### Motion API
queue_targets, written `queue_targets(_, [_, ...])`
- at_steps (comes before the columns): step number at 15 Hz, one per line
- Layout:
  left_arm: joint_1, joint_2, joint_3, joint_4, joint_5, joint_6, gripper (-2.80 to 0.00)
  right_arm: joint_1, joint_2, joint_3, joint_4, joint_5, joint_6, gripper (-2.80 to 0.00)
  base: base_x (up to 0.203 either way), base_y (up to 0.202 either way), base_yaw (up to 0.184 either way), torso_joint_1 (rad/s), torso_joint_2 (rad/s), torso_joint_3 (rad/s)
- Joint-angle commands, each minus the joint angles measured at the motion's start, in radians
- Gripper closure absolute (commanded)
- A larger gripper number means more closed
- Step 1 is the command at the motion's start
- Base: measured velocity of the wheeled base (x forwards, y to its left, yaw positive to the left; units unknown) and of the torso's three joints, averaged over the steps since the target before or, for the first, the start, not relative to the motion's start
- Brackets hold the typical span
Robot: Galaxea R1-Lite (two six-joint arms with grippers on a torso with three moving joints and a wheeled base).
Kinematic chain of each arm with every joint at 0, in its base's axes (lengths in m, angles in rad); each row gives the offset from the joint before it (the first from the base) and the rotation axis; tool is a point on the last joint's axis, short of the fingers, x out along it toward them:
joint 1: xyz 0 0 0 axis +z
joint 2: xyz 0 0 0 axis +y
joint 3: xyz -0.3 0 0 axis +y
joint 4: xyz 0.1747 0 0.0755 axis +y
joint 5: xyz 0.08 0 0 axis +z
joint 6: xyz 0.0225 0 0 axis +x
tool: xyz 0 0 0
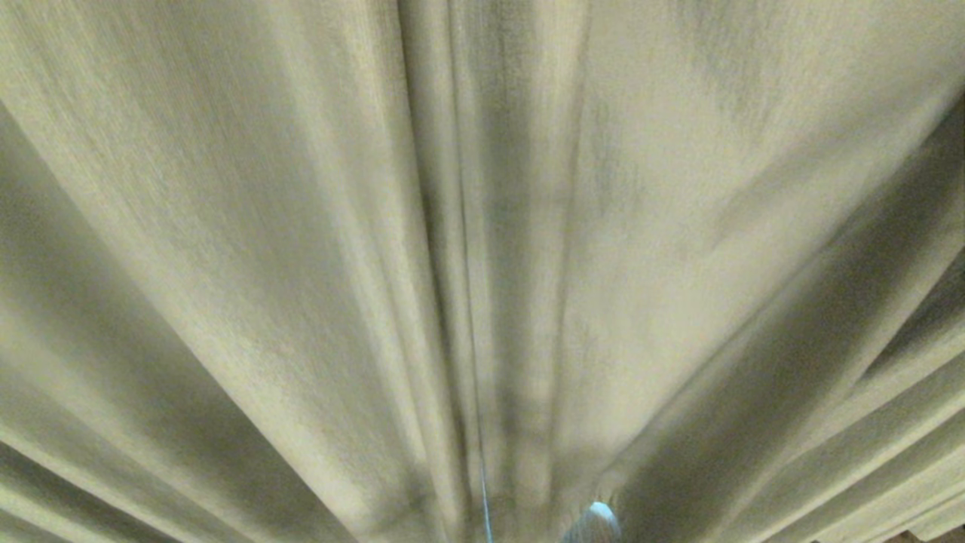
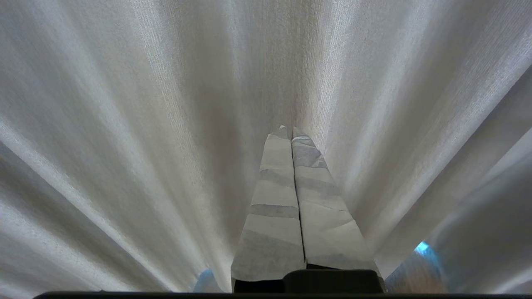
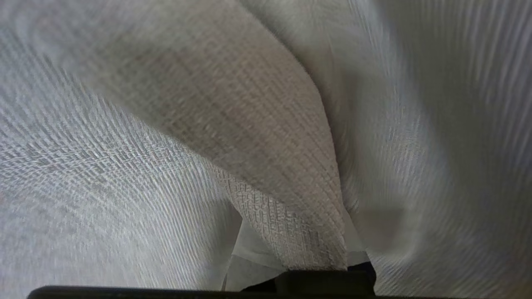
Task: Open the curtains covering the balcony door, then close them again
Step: Pull the outer curtains open on both sides
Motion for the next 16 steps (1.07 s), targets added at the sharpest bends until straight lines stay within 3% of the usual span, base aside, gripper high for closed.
queue_targets(1, [0.000, 0.000, 0.000, -0.001, 0.000, 0.000, 0.00, -0.131, 0.027, -0.048, -0.002, 0.046, 0.000, 0.00, 0.000, 0.000, 0.000, 0.000, 0.00, 0.000])
queue_targets(6, [0.000, 0.000, 0.000, -0.001, 0.000, 0.000, 0.00, -0.349, 0.089, -0.080, -0.021, 0.127, 0.014, 0.00, 0.000, 0.000, 0.000, 0.000, 0.00, 0.000])
queue_targets(16, [0.000, 0.000, 0.000, -0.001, 0.000, 0.000, 0.00, -0.564, 0.285, -0.244, -0.022, 0.129, 0.048, 0.00, 0.000, 0.000, 0.000, 0.000, 0.00, 0.000])
